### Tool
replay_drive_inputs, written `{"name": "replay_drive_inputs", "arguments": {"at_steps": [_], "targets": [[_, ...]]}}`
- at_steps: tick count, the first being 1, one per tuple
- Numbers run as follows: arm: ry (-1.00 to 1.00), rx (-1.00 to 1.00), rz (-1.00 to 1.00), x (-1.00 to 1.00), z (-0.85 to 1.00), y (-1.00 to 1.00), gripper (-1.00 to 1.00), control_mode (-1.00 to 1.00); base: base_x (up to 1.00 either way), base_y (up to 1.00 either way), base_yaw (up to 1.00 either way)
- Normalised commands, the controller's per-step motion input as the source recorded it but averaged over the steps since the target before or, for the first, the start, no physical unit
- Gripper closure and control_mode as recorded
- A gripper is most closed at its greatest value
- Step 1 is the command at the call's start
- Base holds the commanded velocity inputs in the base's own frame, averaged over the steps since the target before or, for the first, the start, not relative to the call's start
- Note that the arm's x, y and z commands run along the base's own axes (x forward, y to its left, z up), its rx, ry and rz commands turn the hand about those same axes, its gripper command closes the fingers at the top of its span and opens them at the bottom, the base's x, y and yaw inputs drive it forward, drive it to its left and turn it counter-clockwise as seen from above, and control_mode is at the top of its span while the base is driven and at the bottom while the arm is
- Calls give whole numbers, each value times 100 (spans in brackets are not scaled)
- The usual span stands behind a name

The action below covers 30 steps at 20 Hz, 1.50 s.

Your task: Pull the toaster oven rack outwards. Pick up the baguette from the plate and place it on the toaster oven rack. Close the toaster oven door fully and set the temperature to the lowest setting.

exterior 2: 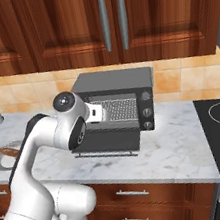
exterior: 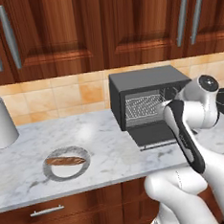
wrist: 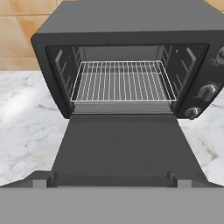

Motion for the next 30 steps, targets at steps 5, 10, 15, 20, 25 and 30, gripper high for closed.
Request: {"name": "replay_drive_inputs", "arguments": {"at_steps": [5,10,15,20,25,30], "targets": [[0,0,0,9,-19,0,-100,-100,0,0,0],[0,0,0,19,-16,0,-100,-100,0,0,0],[0,0,0,25,-10,0,-100,-100,0,0,0],[0,0,0,26,-10,0,-100,-100,0,0,0],[0,0,0,23,-7,-3,-100,-100,0,0,0],[0,0,0,21,-13,-7,-100,-100,0,0,0]]}}
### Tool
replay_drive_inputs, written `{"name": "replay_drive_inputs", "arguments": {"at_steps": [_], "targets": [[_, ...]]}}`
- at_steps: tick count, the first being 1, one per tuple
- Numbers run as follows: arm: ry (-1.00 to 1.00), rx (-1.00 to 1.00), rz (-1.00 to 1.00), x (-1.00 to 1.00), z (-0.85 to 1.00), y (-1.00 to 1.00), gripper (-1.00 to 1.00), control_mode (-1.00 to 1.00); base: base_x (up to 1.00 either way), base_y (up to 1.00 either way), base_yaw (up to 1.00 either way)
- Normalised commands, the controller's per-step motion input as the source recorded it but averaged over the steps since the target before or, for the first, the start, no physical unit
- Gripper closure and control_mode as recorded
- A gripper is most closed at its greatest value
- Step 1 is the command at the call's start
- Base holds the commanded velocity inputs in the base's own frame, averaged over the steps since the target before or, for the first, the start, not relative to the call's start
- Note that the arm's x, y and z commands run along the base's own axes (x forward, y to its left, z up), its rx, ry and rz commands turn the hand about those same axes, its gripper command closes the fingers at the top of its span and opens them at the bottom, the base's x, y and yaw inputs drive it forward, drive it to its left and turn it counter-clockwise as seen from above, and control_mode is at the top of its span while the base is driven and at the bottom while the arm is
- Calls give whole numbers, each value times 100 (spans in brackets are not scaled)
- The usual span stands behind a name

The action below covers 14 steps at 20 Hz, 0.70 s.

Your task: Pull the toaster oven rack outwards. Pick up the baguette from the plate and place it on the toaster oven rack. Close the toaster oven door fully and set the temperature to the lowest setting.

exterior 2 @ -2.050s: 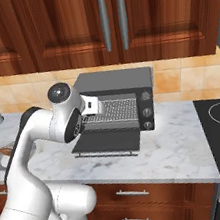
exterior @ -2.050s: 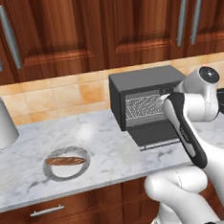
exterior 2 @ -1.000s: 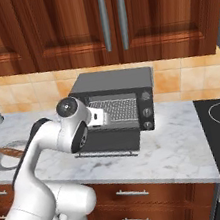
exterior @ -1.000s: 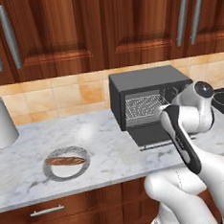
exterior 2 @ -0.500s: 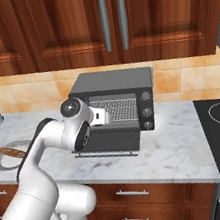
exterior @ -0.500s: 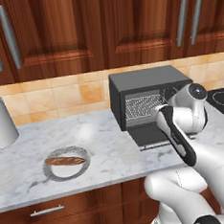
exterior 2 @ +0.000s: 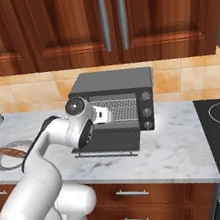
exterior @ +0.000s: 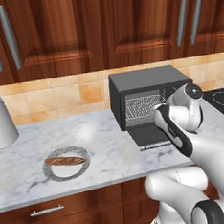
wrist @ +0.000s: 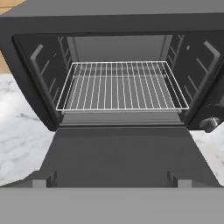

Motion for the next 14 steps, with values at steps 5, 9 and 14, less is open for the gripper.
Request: {"name": "replay_drive_inputs", "arguments": {"at_steps": [5,9,14], "targets": [[0,0,0,25,-19,-5,-100,-100,0,0,0],[0,0,0,29,-19,-3,-100,-100,0,0,0],[0,0,0,30,-18,-2,-100,-100,0,0,0]]}}
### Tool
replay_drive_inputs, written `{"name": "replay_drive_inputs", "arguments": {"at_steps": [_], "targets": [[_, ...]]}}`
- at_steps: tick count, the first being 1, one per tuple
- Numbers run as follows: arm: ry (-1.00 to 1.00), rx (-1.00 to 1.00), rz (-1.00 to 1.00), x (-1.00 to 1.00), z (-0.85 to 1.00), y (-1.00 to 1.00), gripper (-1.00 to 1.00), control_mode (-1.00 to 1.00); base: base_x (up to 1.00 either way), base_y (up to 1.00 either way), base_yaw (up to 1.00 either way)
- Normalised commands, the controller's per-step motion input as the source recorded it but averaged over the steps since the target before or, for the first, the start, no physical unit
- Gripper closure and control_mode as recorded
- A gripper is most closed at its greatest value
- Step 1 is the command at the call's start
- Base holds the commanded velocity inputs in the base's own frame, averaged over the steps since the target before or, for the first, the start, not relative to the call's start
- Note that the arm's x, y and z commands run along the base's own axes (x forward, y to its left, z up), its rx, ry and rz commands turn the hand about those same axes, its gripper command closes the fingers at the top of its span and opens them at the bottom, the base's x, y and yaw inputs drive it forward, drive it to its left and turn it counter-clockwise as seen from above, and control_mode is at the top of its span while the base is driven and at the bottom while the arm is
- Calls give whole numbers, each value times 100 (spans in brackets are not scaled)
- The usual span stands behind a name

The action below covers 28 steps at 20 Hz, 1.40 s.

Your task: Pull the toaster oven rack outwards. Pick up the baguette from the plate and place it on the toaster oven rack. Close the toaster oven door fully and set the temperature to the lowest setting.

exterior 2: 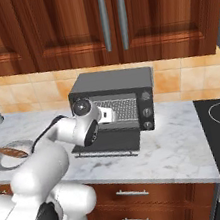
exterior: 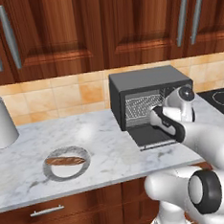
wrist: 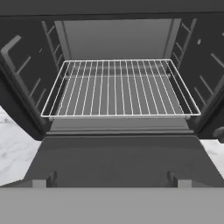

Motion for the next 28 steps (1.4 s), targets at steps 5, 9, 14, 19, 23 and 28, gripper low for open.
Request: {"name": "replay_drive_inputs", "arguments": {"at_steps": [5,9,14,19,23,28], "targets": [[0,0,0,31,-14,-1,-100,-100,0,0,0],[0,0,0,30,-9,0,-100,-100,0,0,0],[0,0,0,30,-7,0,-100,-100,0,0,0],[0,0,0,29,-10,0,-100,-100,0,0,0],[0,0,0,27,-11,0,-100,-100,0,0,0],[0,0,0,23,-12,-1,-100,-100,0,0,0]]}}
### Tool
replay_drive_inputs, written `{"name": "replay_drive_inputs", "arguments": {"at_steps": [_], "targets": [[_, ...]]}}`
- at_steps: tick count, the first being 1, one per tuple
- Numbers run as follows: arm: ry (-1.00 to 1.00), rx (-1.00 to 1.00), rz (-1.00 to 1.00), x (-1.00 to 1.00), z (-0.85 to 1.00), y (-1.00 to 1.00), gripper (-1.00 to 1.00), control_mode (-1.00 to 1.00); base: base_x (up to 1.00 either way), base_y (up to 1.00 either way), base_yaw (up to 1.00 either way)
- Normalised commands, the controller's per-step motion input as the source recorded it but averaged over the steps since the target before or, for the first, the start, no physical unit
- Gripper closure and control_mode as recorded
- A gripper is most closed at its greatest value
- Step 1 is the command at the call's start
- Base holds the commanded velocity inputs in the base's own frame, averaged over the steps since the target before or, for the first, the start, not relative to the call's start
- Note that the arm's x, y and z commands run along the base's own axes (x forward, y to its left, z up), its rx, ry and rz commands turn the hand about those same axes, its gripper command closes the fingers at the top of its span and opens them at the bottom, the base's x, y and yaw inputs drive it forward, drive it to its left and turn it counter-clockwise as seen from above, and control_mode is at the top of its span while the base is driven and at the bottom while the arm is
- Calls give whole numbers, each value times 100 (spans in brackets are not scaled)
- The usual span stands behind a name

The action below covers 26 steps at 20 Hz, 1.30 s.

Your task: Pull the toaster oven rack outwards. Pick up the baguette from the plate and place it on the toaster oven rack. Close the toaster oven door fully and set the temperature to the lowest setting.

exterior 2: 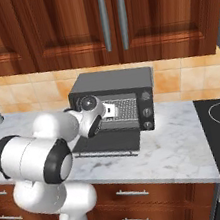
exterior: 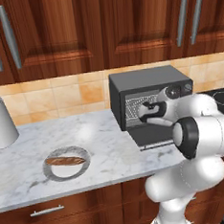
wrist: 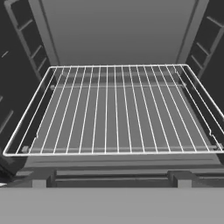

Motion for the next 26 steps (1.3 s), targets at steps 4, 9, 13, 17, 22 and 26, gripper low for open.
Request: {"name": "replay_drive_inputs", "arguments": {"at_steps": [4,9,13,17,22,26], "targets": [[0,0,0,21,-12,-1,-100,-100,0,0,0],[0,0,0,22,-13,0,-100,-100,0,0,0],[0,0,0,21,-14,-1,-100,-100,0,0,0],[0,0,0,19,-17,0,-100,-100,0,0,0],[0,0,0,13,-20,-2,-100,-100,0,0,0],[0,0,0,10,-21,-2,-100,-100,0,0,0]]}}
